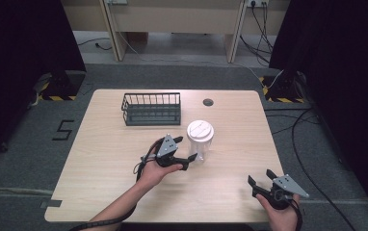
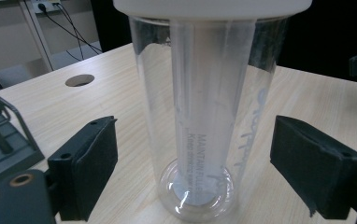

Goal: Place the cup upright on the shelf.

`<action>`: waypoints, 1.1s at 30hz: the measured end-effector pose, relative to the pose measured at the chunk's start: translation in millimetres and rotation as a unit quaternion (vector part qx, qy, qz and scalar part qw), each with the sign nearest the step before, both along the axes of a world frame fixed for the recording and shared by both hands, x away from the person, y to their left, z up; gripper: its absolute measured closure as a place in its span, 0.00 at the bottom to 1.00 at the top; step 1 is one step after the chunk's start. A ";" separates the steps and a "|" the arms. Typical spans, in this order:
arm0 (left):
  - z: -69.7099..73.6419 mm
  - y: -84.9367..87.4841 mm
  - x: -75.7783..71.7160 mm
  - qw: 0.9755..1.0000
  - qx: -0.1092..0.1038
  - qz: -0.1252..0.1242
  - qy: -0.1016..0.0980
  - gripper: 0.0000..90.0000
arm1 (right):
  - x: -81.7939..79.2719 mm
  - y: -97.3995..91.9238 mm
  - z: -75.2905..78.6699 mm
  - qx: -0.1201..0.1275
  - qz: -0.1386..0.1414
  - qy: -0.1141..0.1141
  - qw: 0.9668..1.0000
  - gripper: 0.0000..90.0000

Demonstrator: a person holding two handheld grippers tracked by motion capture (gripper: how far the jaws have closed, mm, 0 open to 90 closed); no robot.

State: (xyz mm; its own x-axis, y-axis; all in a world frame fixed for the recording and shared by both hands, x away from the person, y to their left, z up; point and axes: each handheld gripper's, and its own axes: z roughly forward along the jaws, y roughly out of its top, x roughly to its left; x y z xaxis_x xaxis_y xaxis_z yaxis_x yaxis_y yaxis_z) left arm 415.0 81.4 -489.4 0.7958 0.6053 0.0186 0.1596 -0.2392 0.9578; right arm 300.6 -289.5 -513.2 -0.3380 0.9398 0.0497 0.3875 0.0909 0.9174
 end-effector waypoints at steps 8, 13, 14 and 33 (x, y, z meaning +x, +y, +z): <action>-6.3 -13.2 4.9 1.000 -0.007 -0.005 0.009 0.16 | 0.5 1.1 0.0 -0.006 0.002 0.000 1.000 0.24; -5.9 -19.9 10.2 1.000 -0.007 -0.001 0.007 0.16 | 0.7 1.5 0.0 -0.006 0.002 0.001 1.000 0.23; -5.9 -19.9 10.2 1.000 -0.007 -0.001 0.007 0.16 | 0.7 1.5 0.0 -0.006 0.002 0.001 1.000 0.23; -13.8 -33.6 21.0 1.000 -0.014 0.002 0.012 0.16 | 1.4 1.6 0.0 -0.006 0.007 0.003 1.000 0.23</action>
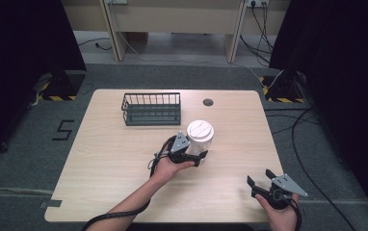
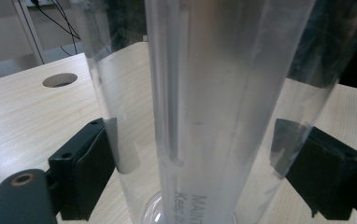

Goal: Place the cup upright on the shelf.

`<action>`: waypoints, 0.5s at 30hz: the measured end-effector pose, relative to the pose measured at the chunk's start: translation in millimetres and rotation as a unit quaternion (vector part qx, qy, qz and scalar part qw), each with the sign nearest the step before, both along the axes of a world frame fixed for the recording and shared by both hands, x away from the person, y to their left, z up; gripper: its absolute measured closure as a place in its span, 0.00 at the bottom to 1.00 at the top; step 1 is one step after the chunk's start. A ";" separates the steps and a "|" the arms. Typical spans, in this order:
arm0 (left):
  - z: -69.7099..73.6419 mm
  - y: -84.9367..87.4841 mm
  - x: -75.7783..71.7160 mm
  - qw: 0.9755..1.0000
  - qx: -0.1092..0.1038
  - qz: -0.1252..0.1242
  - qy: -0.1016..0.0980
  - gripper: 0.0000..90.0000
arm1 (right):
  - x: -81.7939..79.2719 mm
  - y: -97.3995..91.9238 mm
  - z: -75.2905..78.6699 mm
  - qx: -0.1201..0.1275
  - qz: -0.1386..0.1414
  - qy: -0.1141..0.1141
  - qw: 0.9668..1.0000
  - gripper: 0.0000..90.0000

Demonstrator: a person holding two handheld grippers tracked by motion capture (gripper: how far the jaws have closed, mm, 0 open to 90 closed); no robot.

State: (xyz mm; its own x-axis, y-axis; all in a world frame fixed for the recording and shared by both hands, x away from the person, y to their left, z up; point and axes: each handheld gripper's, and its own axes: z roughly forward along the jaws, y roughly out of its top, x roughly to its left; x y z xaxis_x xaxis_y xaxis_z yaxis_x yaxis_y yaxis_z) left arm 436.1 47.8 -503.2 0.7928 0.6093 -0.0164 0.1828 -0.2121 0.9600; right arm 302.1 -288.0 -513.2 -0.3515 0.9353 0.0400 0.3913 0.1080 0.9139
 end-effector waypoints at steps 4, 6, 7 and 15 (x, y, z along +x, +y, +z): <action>-0.6 -1.8 0.9 1.000 0.003 -0.001 -0.004 0.16 | 0.0 -0.3 0.0 -0.002 0.002 -0.003 1.000 0.24; -0.8 -2.4 1.0 1.000 0.001 -0.001 -0.003 0.16 | -0.1 -0.1 0.0 0.000 0.002 -0.001 1.000 0.24; -1.8 -3.6 1.6 1.000 -0.001 -0.001 -0.001 0.16 | 0.1 -0.3 -0.1 0.001 0.002 0.000 1.000 0.24; -2.4 -1.9 1.6 1.000 -0.005 -0.003 0.000 0.19 | -0.1 -0.7 0.0 0.003 0.002 0.000 1.000 0.24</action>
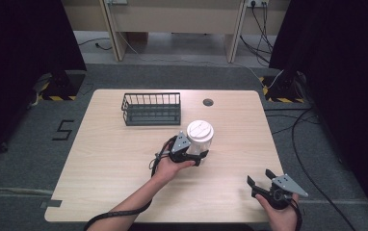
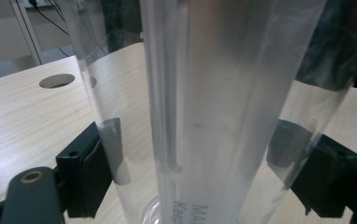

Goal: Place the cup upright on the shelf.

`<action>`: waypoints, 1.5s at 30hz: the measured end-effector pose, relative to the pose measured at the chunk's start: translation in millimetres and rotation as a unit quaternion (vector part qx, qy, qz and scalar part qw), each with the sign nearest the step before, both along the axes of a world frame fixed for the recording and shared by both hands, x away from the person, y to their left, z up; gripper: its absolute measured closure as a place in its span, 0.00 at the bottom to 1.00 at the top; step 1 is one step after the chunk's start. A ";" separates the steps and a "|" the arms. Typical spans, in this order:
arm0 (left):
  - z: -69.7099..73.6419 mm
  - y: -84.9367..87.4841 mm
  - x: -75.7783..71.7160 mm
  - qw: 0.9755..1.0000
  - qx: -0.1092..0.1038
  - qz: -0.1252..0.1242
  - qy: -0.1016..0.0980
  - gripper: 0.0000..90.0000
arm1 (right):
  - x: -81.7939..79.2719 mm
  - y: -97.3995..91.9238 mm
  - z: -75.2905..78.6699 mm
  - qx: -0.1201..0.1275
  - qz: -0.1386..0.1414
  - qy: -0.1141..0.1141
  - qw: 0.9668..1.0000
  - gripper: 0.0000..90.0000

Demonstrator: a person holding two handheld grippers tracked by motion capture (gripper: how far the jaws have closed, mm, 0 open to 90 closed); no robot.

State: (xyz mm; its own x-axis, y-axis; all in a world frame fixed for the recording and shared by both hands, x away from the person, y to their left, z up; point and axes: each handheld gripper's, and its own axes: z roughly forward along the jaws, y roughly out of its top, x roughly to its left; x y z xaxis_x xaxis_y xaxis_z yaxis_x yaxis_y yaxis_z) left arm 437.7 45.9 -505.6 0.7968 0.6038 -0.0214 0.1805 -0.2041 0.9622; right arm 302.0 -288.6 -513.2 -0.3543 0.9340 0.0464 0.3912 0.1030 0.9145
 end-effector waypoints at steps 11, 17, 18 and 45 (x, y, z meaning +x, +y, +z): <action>7.1 5.7 -2.9 1.000 -0.003 0.010 0.014 0.20 | 0.3 -0.4 -0.1 0.001 0.000 0.000 1.000 0.24; 17.2 9.9 -3.3 1.000 0.003 0.012 0.013 0.20 | 0.3 -0.7 -0.1 0.003 -0.001 0.000 1.000 0.24; 18.3 11.1 -3.1 1.000 0.004 0.013 0.013 0.20 | 0.2 -0.6 0.0 0.002 -0.001 0.000 1.000 0.24; 60.0 59.2 17.3 0.998 0.005 0.060 0.002 0.20 | 1.1 -0.7 -0.1 0.002 -0.001 0.004 1.000 0.24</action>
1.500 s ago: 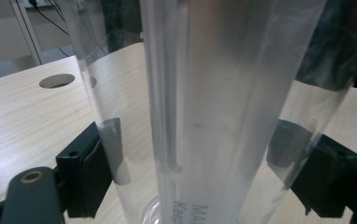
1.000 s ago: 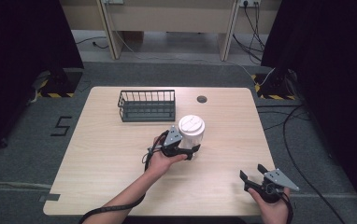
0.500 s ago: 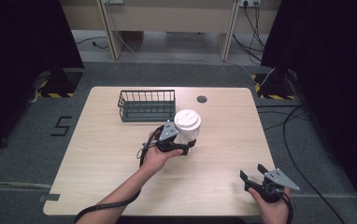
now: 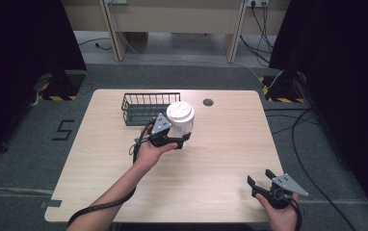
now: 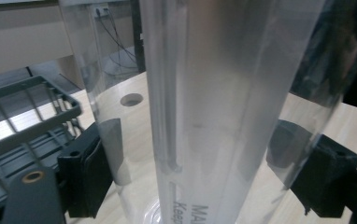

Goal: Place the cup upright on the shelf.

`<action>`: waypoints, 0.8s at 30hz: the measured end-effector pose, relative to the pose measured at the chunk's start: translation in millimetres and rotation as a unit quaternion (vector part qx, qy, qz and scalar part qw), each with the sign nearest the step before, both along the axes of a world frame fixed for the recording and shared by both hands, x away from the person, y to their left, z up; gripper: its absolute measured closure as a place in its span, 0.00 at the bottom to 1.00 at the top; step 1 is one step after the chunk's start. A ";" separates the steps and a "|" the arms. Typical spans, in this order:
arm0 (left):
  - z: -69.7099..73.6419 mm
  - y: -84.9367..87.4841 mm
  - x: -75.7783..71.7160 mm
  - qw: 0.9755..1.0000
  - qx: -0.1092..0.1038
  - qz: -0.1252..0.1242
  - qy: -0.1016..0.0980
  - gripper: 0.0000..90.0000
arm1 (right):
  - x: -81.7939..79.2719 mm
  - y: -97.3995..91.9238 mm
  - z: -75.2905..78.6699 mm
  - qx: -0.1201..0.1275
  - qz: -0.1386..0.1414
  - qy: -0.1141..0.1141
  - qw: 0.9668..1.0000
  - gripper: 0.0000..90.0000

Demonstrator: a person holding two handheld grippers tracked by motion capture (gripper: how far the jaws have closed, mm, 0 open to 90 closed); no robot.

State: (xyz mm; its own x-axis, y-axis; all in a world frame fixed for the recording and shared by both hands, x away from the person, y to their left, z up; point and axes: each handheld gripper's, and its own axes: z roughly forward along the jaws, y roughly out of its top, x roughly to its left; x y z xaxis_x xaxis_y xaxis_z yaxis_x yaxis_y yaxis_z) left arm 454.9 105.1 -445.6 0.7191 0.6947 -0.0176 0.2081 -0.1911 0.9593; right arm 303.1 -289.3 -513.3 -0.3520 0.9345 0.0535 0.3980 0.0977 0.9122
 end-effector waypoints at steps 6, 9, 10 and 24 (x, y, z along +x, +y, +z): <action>3.3 11.9 5.9 1.000 0.003 0.014 -0.002 0.20 | 0.1 0.1 0.0 0.000 0.000 0.000 1.000 0.24; 4.2 16.0 7.6 1.000 0.005 0.019 -0.005 0.20 | 0.1 0.1 0.0 0.002 0.002 0.001 1.000 0.24; 4.4 16.9 7.9 1.000 0.004 0.021 -0.004 0.20 | 0.2 0.2 0.0 0.002 0.002 0.000 1.000 0.24; 18.0 37.0 17.0 0.999 0.003 0.042 -0.012 0.20 | 0.3 0.4 -0.1 0.003 0.003 0.001 1.000 0.24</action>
State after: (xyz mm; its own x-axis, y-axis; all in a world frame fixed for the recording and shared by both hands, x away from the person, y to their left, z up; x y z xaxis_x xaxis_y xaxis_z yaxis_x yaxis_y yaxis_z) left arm 471.9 142.1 -427.6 0.6581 0.7529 0.0038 0.2003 -0.1799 0.9631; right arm 303.4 -288.9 -513.3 -0.3574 0.9321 0.0598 0.3993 0.0946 0.9119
